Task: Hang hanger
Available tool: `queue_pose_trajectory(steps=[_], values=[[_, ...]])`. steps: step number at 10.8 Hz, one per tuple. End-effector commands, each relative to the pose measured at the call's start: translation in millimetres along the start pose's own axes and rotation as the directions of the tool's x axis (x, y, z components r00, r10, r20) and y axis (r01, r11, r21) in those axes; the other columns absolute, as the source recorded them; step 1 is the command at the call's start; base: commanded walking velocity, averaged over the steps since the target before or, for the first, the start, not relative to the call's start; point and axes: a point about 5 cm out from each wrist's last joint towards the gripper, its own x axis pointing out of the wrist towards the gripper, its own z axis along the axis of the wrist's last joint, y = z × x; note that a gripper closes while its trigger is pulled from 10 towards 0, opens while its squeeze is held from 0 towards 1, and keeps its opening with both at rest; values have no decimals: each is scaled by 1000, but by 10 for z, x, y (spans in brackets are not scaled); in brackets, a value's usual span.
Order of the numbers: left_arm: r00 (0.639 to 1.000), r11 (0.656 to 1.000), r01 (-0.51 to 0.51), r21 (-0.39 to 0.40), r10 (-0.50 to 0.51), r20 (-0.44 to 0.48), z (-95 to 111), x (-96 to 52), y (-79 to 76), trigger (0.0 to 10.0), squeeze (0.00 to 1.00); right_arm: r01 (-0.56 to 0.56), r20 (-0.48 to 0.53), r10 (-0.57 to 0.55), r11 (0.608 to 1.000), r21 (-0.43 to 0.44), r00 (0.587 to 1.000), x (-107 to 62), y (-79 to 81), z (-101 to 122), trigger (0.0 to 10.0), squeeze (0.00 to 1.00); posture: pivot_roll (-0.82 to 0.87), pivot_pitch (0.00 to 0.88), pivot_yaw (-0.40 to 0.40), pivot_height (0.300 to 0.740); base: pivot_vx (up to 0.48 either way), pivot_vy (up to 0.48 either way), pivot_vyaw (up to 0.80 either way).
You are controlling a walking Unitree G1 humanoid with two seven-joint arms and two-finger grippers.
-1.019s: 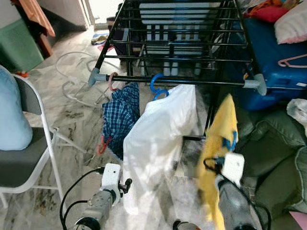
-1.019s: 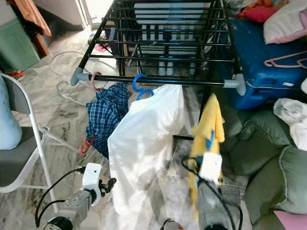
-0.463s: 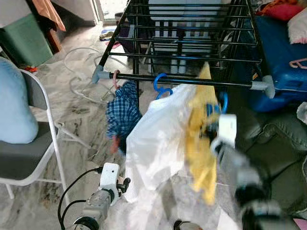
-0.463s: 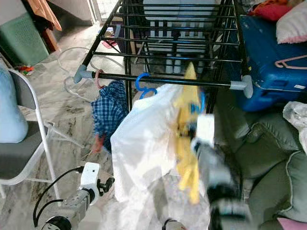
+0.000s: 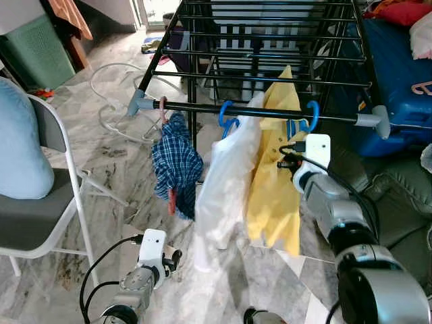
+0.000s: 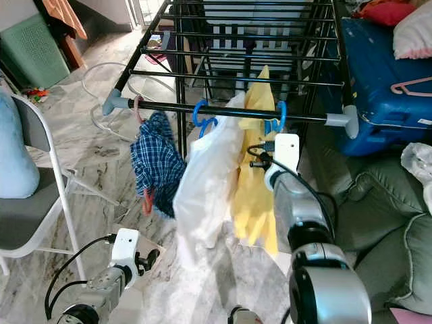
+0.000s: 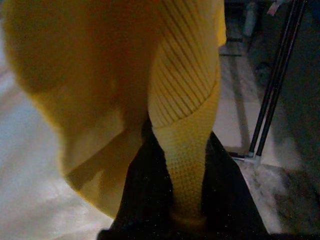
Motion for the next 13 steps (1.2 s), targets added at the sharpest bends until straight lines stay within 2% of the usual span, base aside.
queue_pose_trajectory(steps=[1,3,5,7,11,12,13], values=[[1000,1000,-21,7,21,-14,-59,-31,67,10000,0,17,29,-18,999,33,999,34,-8,198,10000,0,-171,126,60,740,0,0,0],[999,1000,-28,12,28,-20,-90,-50,109,10000,0,52,-39,-51,998,40,998,69,3,173,10000,0,-141,149,55,740,0,0,0],[999,999,-53,10,53,-2,-92,-86,231,10000,0,50,-95,-40,993,109,995,86,75,62,10000,0,-85,167,51,740,0,0,0],[998,998,-66,15,66,18,-80,-110,306,10000,0,53,-117,-36,989,138,992,87,115,-7,10000,0,-56,175,53,740,0,0,0],[997,998,-63,27,62,54,-8,-97,291,10000,0,48,-136,-24,983,176,990,75,144,-125,10000,0,-48,181,61,740,0,0,0],[997,998,-58,29,56,57,4,-92,279,10000,0,53,-127,-30,982,183,991,71,112,-121,10000,1000,-54,180,63,740,0,0,0],[997,998,-51,31,49,61,25,-83,265,10000,0,68,-117,-58,994,80,991,63,56,-112,10000,1000,-63,177,64,740,0,0,0]])
